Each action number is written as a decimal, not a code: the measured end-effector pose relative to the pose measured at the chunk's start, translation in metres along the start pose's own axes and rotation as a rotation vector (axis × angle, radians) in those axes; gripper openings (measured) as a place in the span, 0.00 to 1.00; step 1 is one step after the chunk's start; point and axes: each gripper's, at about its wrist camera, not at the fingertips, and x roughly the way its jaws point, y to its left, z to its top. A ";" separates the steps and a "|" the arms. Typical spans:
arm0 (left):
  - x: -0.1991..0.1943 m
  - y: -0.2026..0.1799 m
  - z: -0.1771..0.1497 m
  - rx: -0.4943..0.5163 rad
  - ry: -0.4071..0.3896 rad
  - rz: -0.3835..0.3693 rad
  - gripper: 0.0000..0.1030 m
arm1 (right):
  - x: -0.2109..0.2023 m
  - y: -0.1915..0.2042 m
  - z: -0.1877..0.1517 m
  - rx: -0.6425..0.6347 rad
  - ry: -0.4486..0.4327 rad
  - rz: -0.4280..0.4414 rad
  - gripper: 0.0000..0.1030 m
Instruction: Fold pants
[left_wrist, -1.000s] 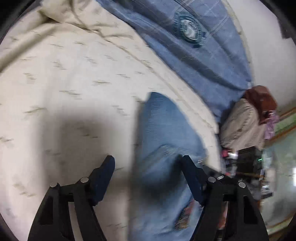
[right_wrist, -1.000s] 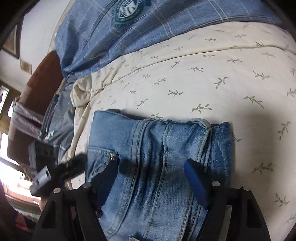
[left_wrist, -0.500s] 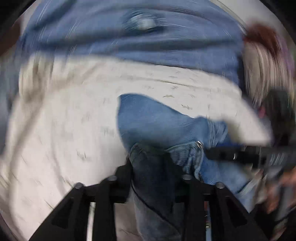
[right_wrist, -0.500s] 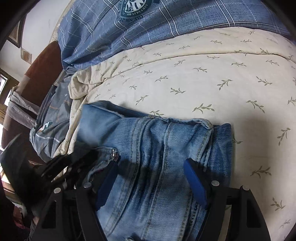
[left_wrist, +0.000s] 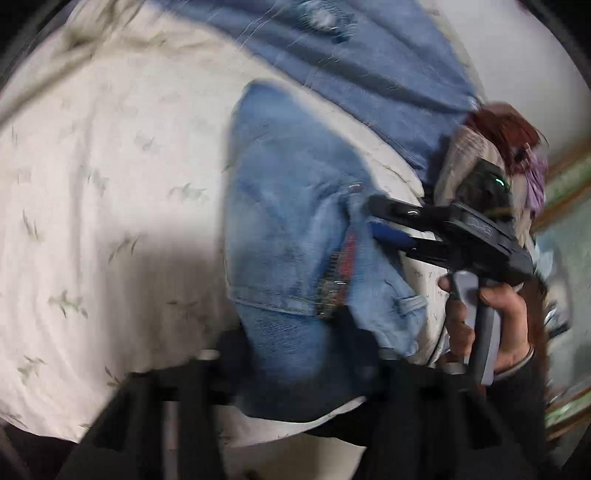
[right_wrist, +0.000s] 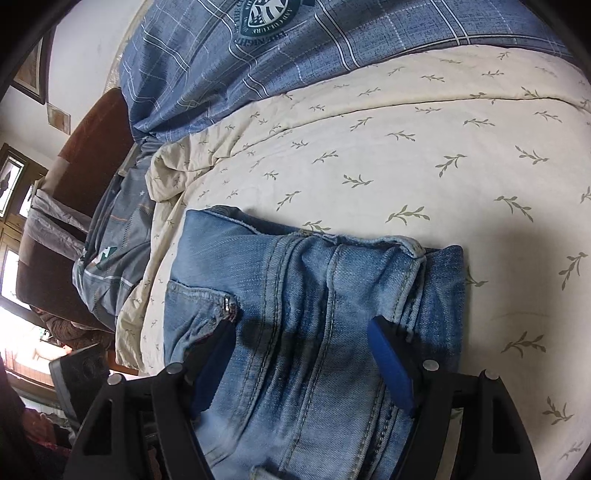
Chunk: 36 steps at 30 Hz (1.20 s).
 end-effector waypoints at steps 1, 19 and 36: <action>-0.009 -0.020 0.000 0.090 -0.034 0.082 0.24 | 0.000 0.000 0.000 -0.002 0.001 -0.002 0.75; -0.032 -0.004 0.004 0.054 -0.099 0.105 0.61 | -0.062 0.036 -0.045 -0.006 -0.073 0.249 0.77; -0.041 0.005 0.000 0.055 -0.133 0.226 0.64 | -0.029 0.015 -0.082 0.018 0.007 0.101 0.75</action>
